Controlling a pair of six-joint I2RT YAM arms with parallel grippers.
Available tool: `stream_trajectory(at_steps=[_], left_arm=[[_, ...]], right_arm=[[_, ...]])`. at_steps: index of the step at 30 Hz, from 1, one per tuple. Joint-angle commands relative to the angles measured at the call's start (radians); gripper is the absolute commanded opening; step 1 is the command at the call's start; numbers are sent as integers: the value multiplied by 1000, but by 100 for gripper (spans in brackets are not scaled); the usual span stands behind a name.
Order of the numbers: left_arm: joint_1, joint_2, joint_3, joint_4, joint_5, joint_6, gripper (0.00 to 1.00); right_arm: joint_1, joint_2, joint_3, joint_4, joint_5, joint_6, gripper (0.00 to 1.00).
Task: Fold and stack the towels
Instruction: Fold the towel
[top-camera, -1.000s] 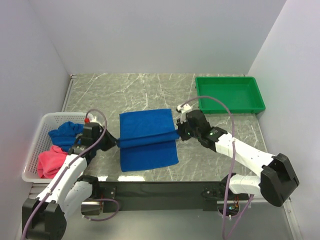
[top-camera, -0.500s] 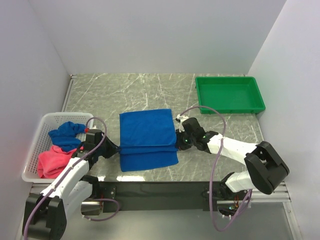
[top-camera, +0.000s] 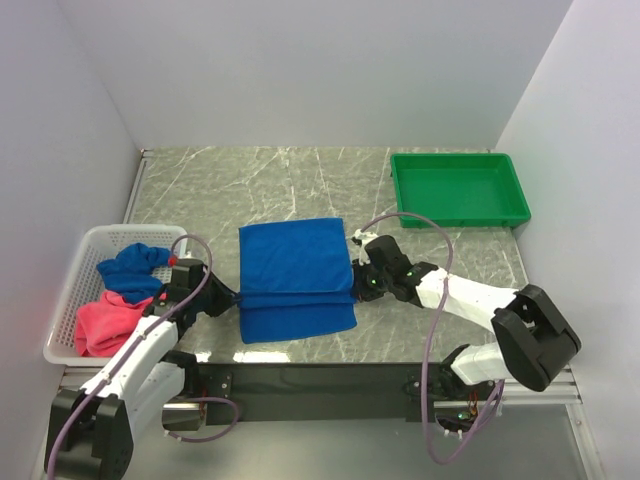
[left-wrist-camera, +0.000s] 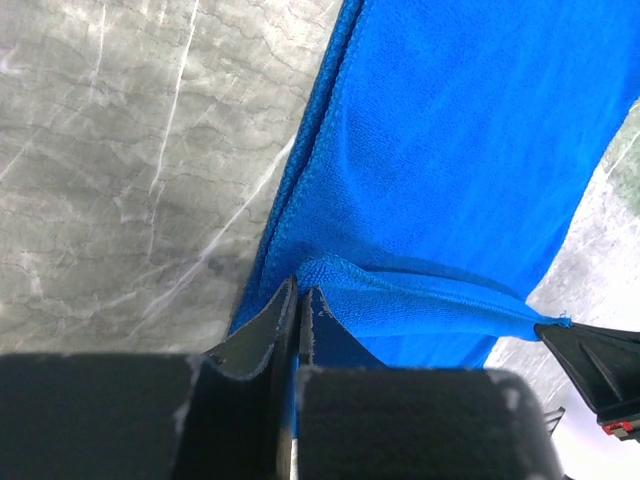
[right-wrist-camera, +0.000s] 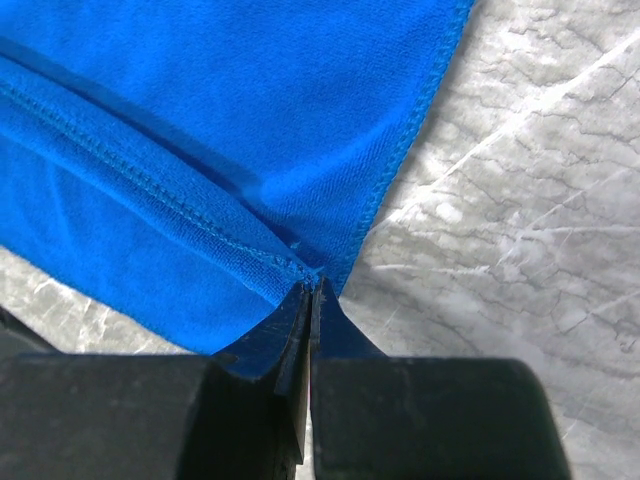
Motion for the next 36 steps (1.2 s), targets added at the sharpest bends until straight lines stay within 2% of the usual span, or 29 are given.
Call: stream_trajectory(at_steps=[1, 6, 9, 10, 11, 13, 14, 18, 21, 24, 26, 29, 32, 36], left_arm=[[2, -30, 11, -4, -8, -19, 8], [-6, -82, -9, -33, 29, -71, 11], [-24, -121, -18, -61, 33, -114, 28], [-35, -130, -23, -67, 36, -125, 43], [-42, -151, -23, -76, 38, -146, 50], [-67, -180, -14, -116, 39, -165, 63], [-75, -215, -7, -137, 36, -183, 66], [-110, -331, 29, -242, 27, -215, 71], [-110, -421, 49, -323, 7, -224, 71], [-110, -434, 83, -311, -29, -212, 70], [-110, -385, 121, -276, -54, -179, 70], [-110, -190, 198, -162, -39, -99, 69], [-110, 108, 324, -86, -68, -10, 65], [-110, 360, 497, -4, -141, 65, 63]], right_arm=[[4, -49, 22, -23, -23, 1, 0], [4, -77, 4, -30, -104, 13, 2], [15, -82, -9, -46, -132, 25, 14], [20, -86, -15, -52, -147, 30, 20], [24, -100, -18, -66, -157, 34, 28], [44, -124, -27, -86, -175, 44, 33], [52, -159, -32, -112, -181, 47, 39], [80, -261, -44, -201, -226, 42, 54], [84, -328, -39, -267, -235, 22, 57], [83, -362, -12, -258, -119, 12, 57], [77, -349, 34, -227, -56, -4, 56], [44, -252, 127, -175, -10, -27, 52], [26, -84, 238, -124, 10, -45, 49], [-11, 79, 333, -57, 61, -28, 46]])
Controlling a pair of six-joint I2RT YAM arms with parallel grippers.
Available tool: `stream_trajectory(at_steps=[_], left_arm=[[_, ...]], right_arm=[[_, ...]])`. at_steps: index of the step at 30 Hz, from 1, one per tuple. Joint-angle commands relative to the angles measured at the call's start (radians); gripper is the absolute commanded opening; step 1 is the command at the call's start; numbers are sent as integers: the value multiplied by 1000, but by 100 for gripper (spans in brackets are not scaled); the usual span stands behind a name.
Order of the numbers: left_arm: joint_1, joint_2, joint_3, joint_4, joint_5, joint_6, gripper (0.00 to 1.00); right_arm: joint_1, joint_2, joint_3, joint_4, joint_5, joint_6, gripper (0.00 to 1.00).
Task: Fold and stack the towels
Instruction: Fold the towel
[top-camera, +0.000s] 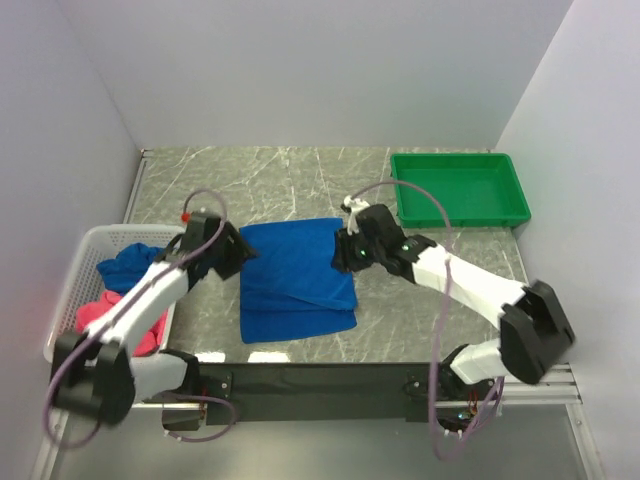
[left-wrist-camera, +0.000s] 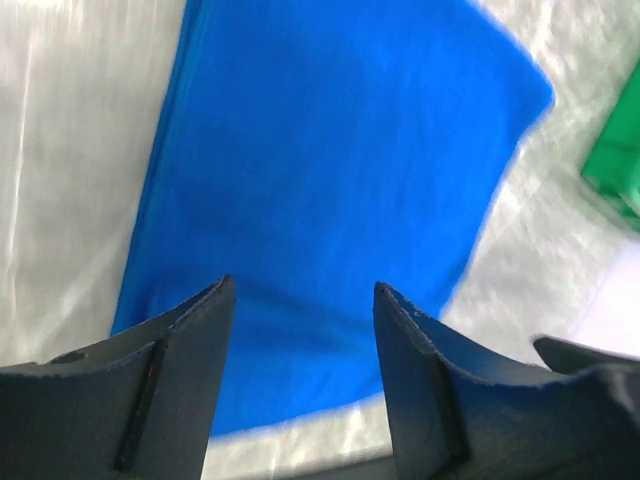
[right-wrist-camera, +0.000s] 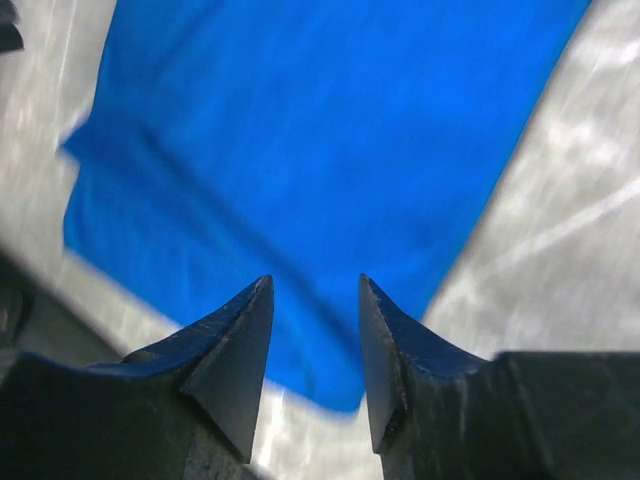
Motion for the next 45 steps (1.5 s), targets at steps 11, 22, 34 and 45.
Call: stream_trajectory(at_steps=[11, 22, 34, 45], left_arm=[[3, 629, 362, 199, -51, 165, 43], [16, 954, 659, 164, -18, 179, 44], [16, 842, 805, 107, -34, 214, 67], [18, 196, 431, 77, -243, 375, 99]], right_arm=[[-122, 460, 220, 238, -20, 145, 43], [-291, 700, 414, 163, -86, 167, 46], [-315, 588, 525, 98, -158, -19, 51], [-9, 460, 431, 11, -54, -322, 48]])
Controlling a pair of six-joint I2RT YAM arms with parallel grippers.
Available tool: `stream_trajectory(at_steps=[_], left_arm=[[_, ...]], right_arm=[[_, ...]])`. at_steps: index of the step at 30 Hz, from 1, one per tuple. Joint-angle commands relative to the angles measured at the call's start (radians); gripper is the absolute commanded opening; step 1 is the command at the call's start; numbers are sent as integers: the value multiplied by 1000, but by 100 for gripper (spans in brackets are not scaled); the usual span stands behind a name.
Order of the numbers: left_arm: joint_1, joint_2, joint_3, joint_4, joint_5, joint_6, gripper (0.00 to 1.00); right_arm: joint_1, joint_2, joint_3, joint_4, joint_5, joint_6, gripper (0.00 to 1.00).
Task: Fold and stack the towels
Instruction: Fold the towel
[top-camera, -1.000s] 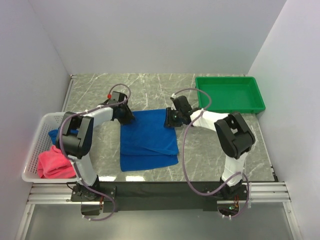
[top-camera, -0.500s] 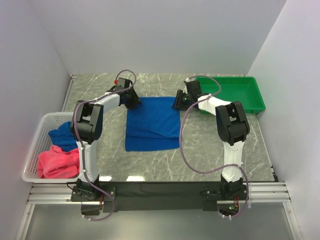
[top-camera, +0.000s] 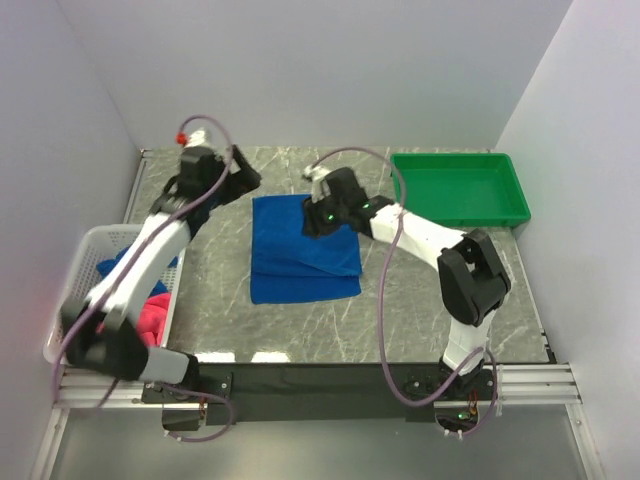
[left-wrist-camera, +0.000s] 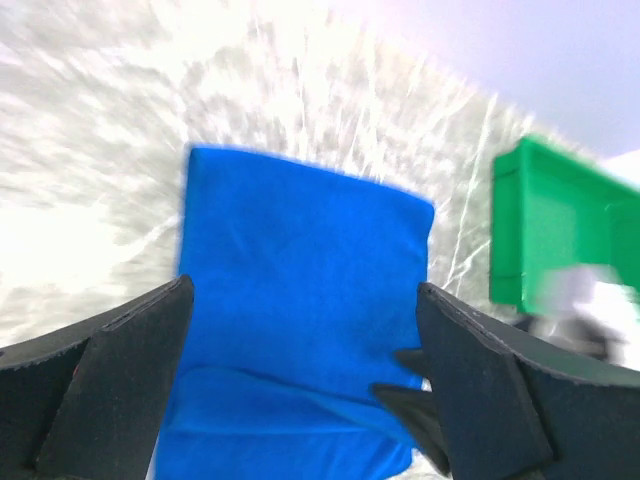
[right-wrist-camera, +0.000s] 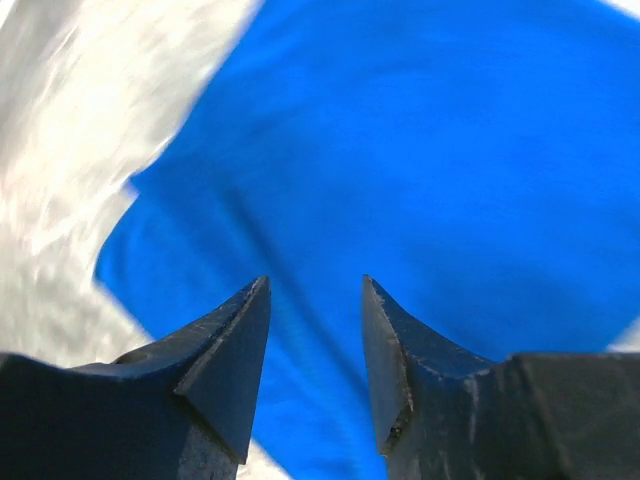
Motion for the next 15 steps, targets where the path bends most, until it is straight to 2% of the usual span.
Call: stream_trajectory(at_steps=[1, 5, 10, 15], left_arm=[[1, -232, -151, -18, -115, 108, 99], [1, -473, -386, 2, -177, 166, 99], [1, -682, -513, -18, -214, 183, 100], [3, -694, -534, -24, -243, 186, 99]], right_arm=[[56, -15, -40, -36, 63, -118, 47], [102, 6, -34, -42, 72, -164, 45], [149, 50, 6, -87, 130, -207, 46], [177, 93, 44, -124, 178, -247, 45]])
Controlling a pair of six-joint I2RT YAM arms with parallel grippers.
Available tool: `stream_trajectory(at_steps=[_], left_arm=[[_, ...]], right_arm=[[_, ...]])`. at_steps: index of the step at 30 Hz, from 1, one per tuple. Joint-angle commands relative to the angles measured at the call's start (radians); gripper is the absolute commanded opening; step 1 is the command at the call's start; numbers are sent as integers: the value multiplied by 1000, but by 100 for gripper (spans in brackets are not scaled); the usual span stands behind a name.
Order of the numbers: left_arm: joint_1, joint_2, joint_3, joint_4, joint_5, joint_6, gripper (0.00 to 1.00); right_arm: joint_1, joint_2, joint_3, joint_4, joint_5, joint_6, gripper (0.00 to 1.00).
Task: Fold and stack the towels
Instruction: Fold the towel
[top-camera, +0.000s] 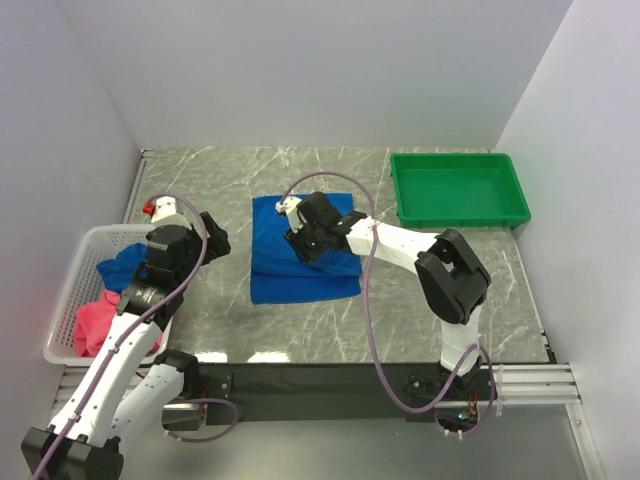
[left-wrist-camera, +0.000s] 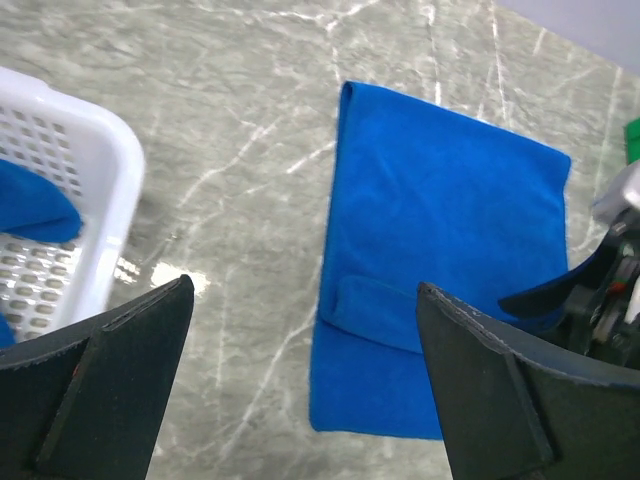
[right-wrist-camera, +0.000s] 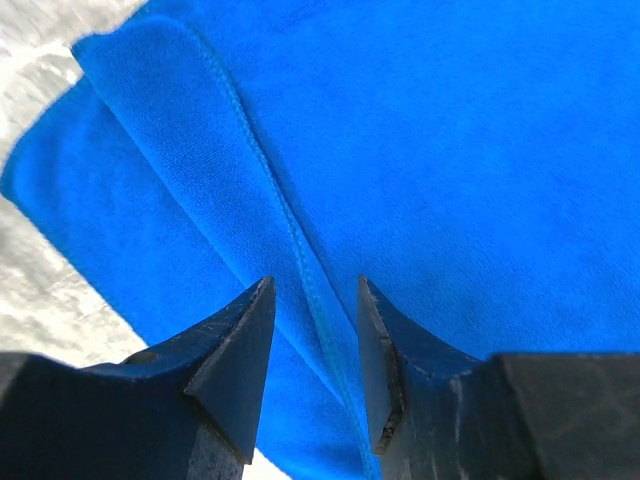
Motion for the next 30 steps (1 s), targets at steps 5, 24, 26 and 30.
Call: stream_trajectory(at_steps=[5, 24, 26, 30], left_arm=[[18, 53, 34, 17, -70, 60, 97], [113, 52, 22, 46, 12, 60, 94], [118, 50, 22, 48, 20, 61, 94], [125, 52, 22, 48, 28, 60, 93]], right_arm=[[32, 40, 56, -32, 29, -64, 43], [74, 113, 101, -55, 88, -75, 12], [80, 101, 95, -60, 94, -83, 7], [106, 49, 58, -61, 110, -92, 0]])
